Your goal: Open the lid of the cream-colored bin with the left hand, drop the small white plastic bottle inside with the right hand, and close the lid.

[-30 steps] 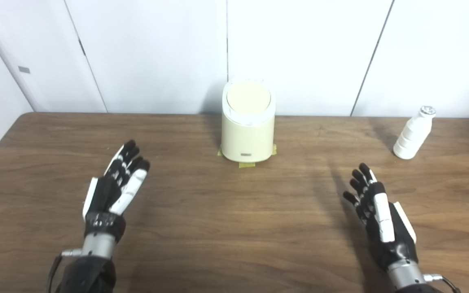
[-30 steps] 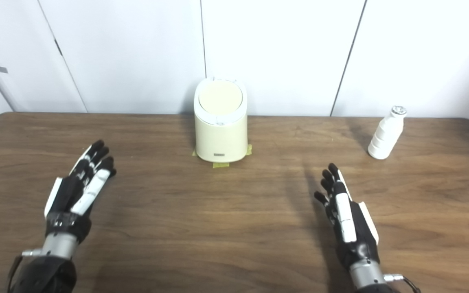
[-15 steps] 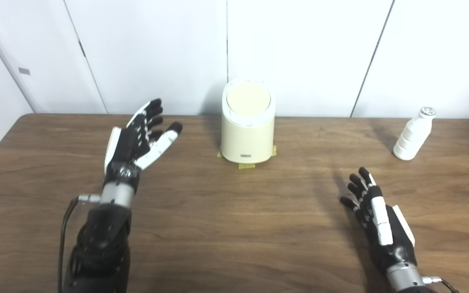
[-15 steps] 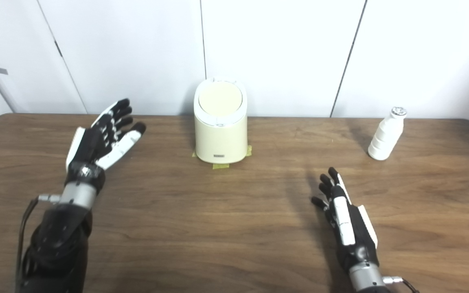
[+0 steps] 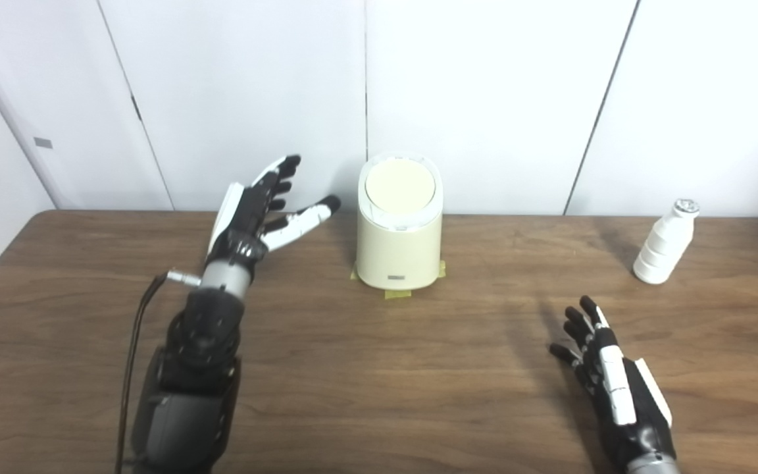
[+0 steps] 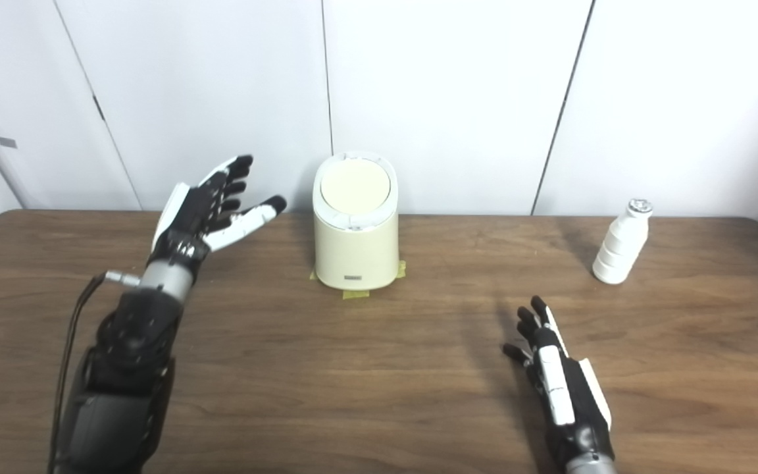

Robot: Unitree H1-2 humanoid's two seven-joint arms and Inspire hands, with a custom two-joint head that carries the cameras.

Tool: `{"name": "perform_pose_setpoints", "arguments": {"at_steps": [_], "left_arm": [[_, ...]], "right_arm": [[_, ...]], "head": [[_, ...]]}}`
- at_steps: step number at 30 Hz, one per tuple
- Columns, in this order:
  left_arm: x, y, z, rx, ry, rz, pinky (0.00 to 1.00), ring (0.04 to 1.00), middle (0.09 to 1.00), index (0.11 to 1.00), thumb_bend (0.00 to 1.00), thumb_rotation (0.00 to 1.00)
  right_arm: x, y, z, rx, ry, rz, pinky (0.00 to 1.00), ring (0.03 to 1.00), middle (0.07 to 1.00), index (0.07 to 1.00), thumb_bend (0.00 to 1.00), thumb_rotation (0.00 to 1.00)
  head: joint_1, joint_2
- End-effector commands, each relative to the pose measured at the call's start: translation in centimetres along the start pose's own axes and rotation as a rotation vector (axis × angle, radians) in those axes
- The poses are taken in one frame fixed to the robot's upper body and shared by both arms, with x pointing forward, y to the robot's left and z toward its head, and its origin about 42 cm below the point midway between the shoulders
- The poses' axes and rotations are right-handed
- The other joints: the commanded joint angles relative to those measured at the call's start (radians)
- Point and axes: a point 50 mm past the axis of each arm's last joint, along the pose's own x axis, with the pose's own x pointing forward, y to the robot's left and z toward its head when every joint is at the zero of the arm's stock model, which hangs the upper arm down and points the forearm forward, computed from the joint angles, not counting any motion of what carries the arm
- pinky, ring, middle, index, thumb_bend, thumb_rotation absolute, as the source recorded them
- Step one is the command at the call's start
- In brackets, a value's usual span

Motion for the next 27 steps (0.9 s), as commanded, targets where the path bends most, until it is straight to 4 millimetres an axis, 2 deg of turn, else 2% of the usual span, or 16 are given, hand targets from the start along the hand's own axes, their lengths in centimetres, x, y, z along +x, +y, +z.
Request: {"name": "perform_pose_setpoints", "arguments": {"at_steps": [1,8,15,19,27], "left_arm": [[1.8,0.6,2.9,0.047,-0.066,0.017,0.82,0.889,0.92,0.936,0.76,0.43],[4.2,-0.7,4.0,0.078,-0.05,-0.016,0.78,0.883,0.922,0.932,0.8,0.43],[6.9,-1.5,5.3,0.098,-0.025,-0.093,0.79,0.903,0.95,0.953,0.78,0.4],[8.5,-1.5,6.6,0.146,-0.013,-0.151,0.81,0.925,0.977,0.98,0.77,0.38],[10.2,-1.9,8.4,0.189,0.01,-0.207,0.88,0.963,0.997,1.0,0.78,0.31]], "right_arm": [[-1.1,0.0,-0.4,-0.01,-0.007,-0.002,0.86,0.958,0.953,1.0,0.53,1.0],[-1.1,0.3,-0.9,-0.005,-0.004,0.006,0.87,0.965,0.961,1.0,0.53,1.0],[-1.1,0.5,-1.4,-0.005,-0.007,0.018,0.87,0.965,0.972,1.0,0.51,1.0],[-1.2,0.7,-1.5,0.015,-0.002,0.014,0.88,0.964,0.974,1.0,0.51,1.0],[-1.5,1.2,-1.6,0.035,0.004,0.01,0.9,0.971,0.971,1.0,0.52,1.0]], "head": [[-0.002,-0.007],[-0.014,-0.03],[-0.021,-0.043],[-0.025,-0.043],[-0.036,-0.037]]}}
